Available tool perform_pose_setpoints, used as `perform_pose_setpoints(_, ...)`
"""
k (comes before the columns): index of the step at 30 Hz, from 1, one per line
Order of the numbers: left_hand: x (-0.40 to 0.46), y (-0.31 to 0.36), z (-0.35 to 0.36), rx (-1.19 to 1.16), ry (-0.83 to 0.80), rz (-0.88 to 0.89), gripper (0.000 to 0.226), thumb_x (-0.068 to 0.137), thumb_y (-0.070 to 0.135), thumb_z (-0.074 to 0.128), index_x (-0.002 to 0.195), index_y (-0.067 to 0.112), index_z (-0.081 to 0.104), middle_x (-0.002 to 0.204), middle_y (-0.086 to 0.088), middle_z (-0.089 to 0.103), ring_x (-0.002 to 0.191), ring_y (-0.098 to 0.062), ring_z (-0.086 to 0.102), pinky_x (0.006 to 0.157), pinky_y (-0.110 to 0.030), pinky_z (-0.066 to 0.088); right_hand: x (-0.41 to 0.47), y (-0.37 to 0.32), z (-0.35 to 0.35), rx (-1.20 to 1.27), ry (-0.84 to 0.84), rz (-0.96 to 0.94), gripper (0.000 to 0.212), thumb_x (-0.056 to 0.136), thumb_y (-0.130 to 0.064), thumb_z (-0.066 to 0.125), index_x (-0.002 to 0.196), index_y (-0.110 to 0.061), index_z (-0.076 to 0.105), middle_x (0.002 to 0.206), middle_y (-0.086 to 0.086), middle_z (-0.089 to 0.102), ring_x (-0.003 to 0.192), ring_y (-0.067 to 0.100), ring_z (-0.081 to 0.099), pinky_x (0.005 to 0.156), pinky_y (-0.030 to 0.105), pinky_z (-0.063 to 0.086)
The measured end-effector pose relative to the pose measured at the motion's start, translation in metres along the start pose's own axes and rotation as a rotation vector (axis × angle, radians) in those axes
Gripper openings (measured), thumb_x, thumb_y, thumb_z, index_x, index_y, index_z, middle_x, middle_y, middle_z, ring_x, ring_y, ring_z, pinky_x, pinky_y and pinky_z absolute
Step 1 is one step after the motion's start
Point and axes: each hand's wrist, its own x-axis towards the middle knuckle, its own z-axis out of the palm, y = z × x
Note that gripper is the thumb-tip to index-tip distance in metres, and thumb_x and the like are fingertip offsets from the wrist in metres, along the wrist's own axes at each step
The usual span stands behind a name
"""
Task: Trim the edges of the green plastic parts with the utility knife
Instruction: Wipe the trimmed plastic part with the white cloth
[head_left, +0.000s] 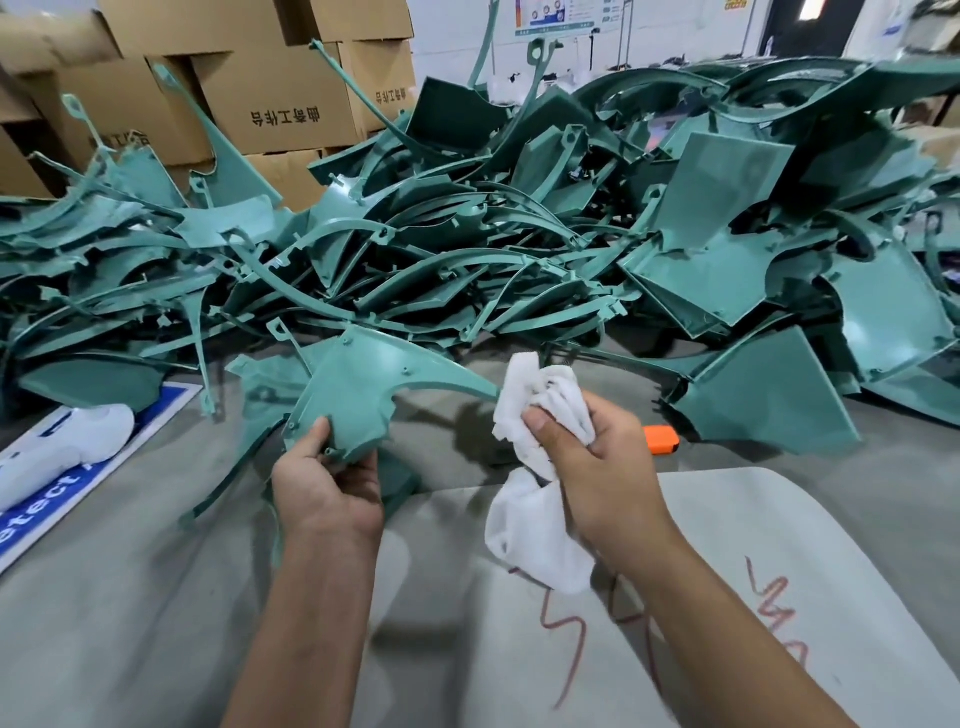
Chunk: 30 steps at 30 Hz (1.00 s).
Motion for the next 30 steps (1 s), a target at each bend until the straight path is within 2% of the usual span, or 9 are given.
perform_pose_setpoints(5, 0.000, 0.000, 0.002, 0.019, -0.029, 0.054, 0.025, 0.100, 0.002, 0.058, 0.124, 0.001, 0.062, 0.112, -0.012, 0.074, 0.089, -0.019, 0.075, 0.064, -0.025, 0.062, 0.001, -0.004, -0.001, 0.319, 0.002, 0.069, 0.016, 0.101, 0.004, 0.059, 0.099, -0.006, 0.071, 0.079, 0.002, 0.071, 0.069, 0.015, 0.063, 0.063, 0.027, 0.055)
perform_pose_setpoints(8, -0.001, -0.003, 0.000, 0.029, -0.034, 0.054, 0.023, 0.099, 0.002, 0.058, 0.122, 0.000, 0.064, 0.111, -0.012, 0.075, 0.085, -0.018, 0.075, 0.064, -0.024, 0.062, 0.001, 0.004, 0.001, 0.034, 0.207, -0.083, 0.012, 0.103, -0.005, 0.064, 0.098, -0.013, 0.072, 0.080, -0.004, 0.071, 0.072, 0.019, 0.062, 0.067, 0.041, 0.056)
perform_pose_setpoints(10, -0.001, -0.003, -0.002, 0.010, -0.014, 0.037, 0.018, 0.099, 0.002, 0.059, 0.115, 0.000, 0.065, 0.098, -0.010, 0.077, 0.080, -0.018, 0.076, 0.061, -0.024, 0.061, 0.002, 0.008, -0.005, -0.149, 0.414, -0.124, 0.008, 0.104, -0.022, 0.065, 0.097, -0.021, 0.070, 0.080, -0.013, 0.071, 0.070, 0.013, 0.062, 0.064, 0.039, 0.053)
perform_pose_setpoints(13, 0.002, 0.006, -0.003, -0.057, 0.013, 0.017, 0.009, 0.100, 0.003, 0.057, 0.103, 0.002, 0.066, 0.077, -0.007, 0.077, 0.071, -0.017, 0.076, 0.057, -0.023, 0.059, 0.008, 0.003, -0.021, 0.042, 0.662, -0.096, 0.011, 0.107, -0.028, 0.059, 0.106, -0.023, 0.069, 0.083, -0.021, 0.073, 0.071, -0.002, 0.066, 0.061, 0.030, 0.055)
perform_pose_setpoints(19, 0.003, -0.001, -0.005, -0.025, -0.035, -0.030, 0.011, 0.101, 0.004, 0.056, 0.097, 0.001, 0.066, 0.078, -0.007, 0.076, 0.069, -0.016, 0.075, 0.058, -0.024, 0.061, 0.002, -0.007, -0.007, 0.313, 0.090, 0.240, 0.039, 0.081, -0.060, 0.070, 0.107, -0.031, 0.072, 0.096, 0.014, 0.077, 0.071, 0.029, 0.074, 0.056, 0.041, 0.060)
perform_pose_setpoints(23, 0.001, -0.011, -0.005, 0.040, -0.105, -0.047, 0.012, 0.101, 0.004, 0.055, 0.098, 0.001, 0.066, 0.082, -0.008, 0.078, 0.070, -0.016, 0.076, 0.075, -0.028, 0.062, 0.005, -0.008, -0.009, 0.536, 0.138, 0.298, 0.044, 0.080, -0.036, 0.080, 0.117, -0.016, 0.067, 0.092, 0.015, 0.075, 0.071, 0.023, 0.071, 0.064, 0.041, 0.058)
perform_pose_setpoints(26, -0.005, -0.020, -0.004, 0.082, -0.155, -0.075, 0.012, 0.100, 0.004, 0.056, 0.097, 0.001, 0.067, 0.081, -0.007, 0.078, 0.066, -0.014, 0.075, 0.062, -0.022, 0.062, 0.008, -0.001, -0.018, 0.641, 0.214, 0.261, 0.029, 0.078, -0.018, 0.081, 0.103, -0.013, 0.068, 0.076, 0.007, 0.064, 0.058, 0.015, 0.056, 0.063, 0.035, 0.054)
perform_pose_setpoints(28, -0.006, -0.020, -0.003, 0.087, -0.143, -0.079, 0.011, 0.100, 0.004, 0.057, 0.097, 0.001, 0.067, 0.079, -0.006, 0.078, 0.063, -0.012, 0.074, 0.053, -0.019, 0.058, 0.009, 0.000, -0.024, 0.472, 0.211, 0.143, 0.014, 0.083, -0.009, 0.080, 0.091, -0.014, 0.070, 0.068, 0.007, 0.061, 0.051, 0.015, 0.052, 0.052, 0.030, 0.051)
perform_pose_setpoints(30, -0.003, -0.012, -0.003, 0.033, -0.115, -0.060, 0.010, 0.100, 0.003, 0.057, 0.098, 0.000, 0.067, 0.079, -0.008, 0.078, 0.066, -0.013, 0.075, 0.054, -0.019, 0.057, 0.011, 0.000, -0.030, 0.207, 0.158, 0.008, 0.017, 0.091, 0.000, 0.076, 0.083, -0.015, 0.072, 0.061, 0.009, 0.061, 0.047, 0.019, 0.054, 0.046, 0.030, 0.050)
